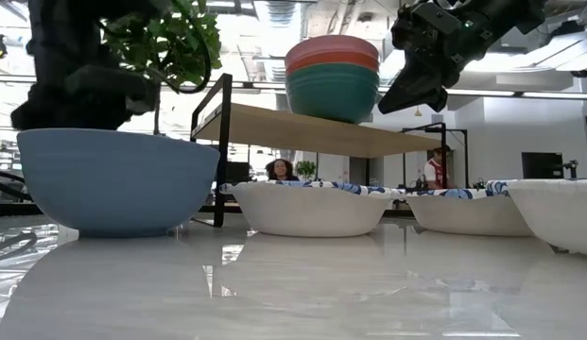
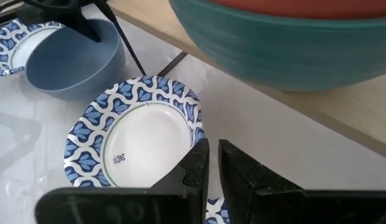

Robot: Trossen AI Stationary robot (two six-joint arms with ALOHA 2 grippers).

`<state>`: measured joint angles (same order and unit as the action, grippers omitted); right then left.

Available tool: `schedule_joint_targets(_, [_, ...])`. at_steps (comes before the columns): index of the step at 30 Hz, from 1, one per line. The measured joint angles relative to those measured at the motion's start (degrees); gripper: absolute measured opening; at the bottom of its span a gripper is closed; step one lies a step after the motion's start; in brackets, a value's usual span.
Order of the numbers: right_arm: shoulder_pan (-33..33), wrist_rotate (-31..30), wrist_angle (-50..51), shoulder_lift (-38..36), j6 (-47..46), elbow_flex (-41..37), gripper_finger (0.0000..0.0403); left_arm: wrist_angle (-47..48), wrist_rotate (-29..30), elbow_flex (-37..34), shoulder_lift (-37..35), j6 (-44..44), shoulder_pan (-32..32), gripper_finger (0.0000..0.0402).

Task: Place and stack bowls onto a shelf
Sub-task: Stack the blue bowl on the pink bowl on the shelf

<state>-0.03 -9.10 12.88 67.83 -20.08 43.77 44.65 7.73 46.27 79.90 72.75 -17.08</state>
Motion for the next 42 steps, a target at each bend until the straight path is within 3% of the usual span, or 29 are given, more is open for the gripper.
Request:
schedule_joint_targets(4, [0.0, 0.0, -0.02, 0.0, -1.15, 0.0, 0.0064, -2.47, -1.86, -1.12, 0.0, -0.06, 0.11, 0.0254])
schedule_joint_targets(7, [0.0, 0.0, -0.04, 0.0, -1.45, 0.0, 0.0064, -2.36, -2.58, -1.14, 0.0, 1.09, 0.11, 0.0226])
schedule_joint_targets(18, [0.0, -0.04, -0.02, -0.01, -1.48, 0.0, 0.0064, -2.14, -2.95, -1.13, -0.15, 6.68, 0.11, 0.0011])
schedule_joint_targets(24, [0.0, -0.07, 0.0, -0.01, -1.48, 0.0, 0.0064, -1.27, -2.93, 2.32, -0.17, 7.65, 0.11, 0.0001])
schedule_joint_targets(30, [0.0, -0.15, 0.0, 0.0, -1.44, 0.0, 0.0064, 2.65, -3.81, 10.14, -0.17, 6.96, 0.56, 0.0])
schedule_joint_targets(38, [0.0, -0.17, 0.01, 0.0, -0.85, 0.0, 0.0064, 13.59, -5.14, 25.8, -0.17, 6.36, 0.61, 0.0])
schedule_joint_targets(42, [0.0, -0.17, 0.03, 0.0, -0.85, 0.0, 0.0064, 17.37, -0.35, 34.92, -0.17, 6.99, 1.2, 0.0])
